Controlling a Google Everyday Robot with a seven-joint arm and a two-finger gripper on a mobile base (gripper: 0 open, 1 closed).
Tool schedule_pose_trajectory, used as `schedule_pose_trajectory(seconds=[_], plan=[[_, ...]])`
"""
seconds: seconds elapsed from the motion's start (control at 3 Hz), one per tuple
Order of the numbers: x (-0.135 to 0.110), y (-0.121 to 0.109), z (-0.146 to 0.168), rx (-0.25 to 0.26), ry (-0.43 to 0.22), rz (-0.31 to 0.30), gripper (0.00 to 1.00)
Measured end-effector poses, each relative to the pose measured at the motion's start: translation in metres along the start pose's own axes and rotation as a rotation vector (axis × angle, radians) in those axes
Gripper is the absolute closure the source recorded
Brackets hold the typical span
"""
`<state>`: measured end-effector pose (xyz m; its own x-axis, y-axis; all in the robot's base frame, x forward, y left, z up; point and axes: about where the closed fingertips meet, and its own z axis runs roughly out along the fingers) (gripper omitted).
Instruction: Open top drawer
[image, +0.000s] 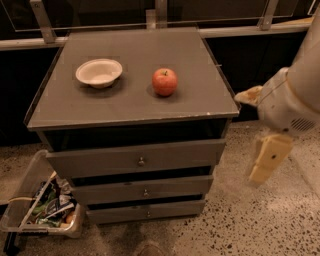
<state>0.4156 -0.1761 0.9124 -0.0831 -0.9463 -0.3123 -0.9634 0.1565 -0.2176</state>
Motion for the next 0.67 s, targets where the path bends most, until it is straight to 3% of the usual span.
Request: schedule_pose_trajectory(seconds=[0.33, 0.67], plan=[[-0.001, 0.021, 0.040, -0.022, -0.152, -0.043, 0.00], [-0.011, 0.024, 0.037, -0.014, -0.204, -0.102, 0.00]])
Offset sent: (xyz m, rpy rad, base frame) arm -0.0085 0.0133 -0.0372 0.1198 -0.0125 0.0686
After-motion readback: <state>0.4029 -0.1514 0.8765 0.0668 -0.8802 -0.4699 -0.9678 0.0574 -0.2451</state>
